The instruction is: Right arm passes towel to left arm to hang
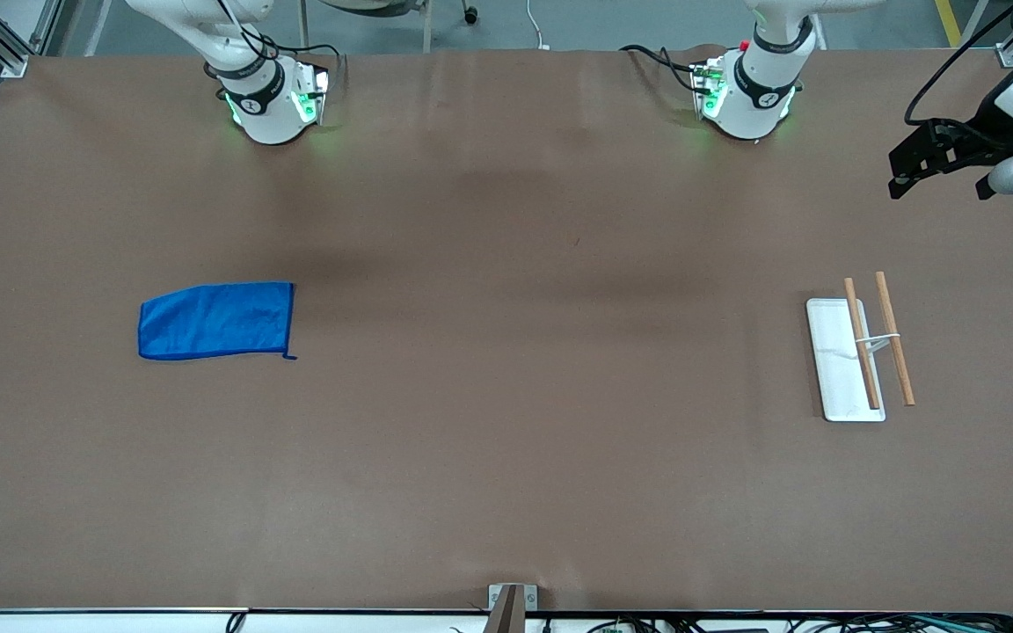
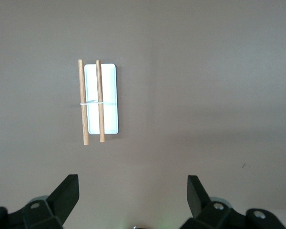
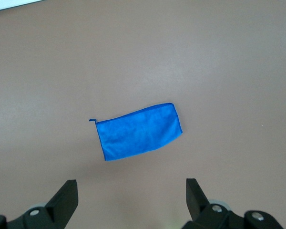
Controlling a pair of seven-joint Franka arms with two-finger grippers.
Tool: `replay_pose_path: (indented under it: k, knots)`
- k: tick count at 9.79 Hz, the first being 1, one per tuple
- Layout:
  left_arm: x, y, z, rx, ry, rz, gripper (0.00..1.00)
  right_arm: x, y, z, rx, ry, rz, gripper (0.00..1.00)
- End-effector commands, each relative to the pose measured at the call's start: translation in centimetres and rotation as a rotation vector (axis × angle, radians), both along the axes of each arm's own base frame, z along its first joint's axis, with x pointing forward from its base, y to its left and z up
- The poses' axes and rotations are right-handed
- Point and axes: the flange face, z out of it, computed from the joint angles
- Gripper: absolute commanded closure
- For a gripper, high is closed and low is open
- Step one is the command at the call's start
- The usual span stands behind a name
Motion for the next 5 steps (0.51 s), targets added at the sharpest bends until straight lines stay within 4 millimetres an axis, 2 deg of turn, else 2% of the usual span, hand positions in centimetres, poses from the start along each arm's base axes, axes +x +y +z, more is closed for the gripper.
replay_pose_path:
  k: [1,2,3,4,5]
  knots:
    - [-0.5,0.2,-1.2,0.011,0.074,-0.003,0.00,0.8,0.3,-0.8,-0.011,0.027,0.005,0.00]
    - [-0.6,0.2,-1.1,0.011,0.079,-0.004,0.00,1.5,0.1,-2.1,-0.008,0.053,0.002,0.00]
    - [-0.6,0.1,-1.2,0.012,0.081,-0.006,0.00,2.3,0.3,-4.6,0.000,0.103,0.040,0.00]
    - [-0.6,0.1,-1.2,0.012,0.081,-0.007,0.00,2.9,0.5,-8.6,0.007,0.149,0.084,0.00]
    - [-0.5,0.2,-1.3,0.011,0.081,-0.006,0.00,3.3,0.6,-13.6,0.009,0.159,0.092,0.00]
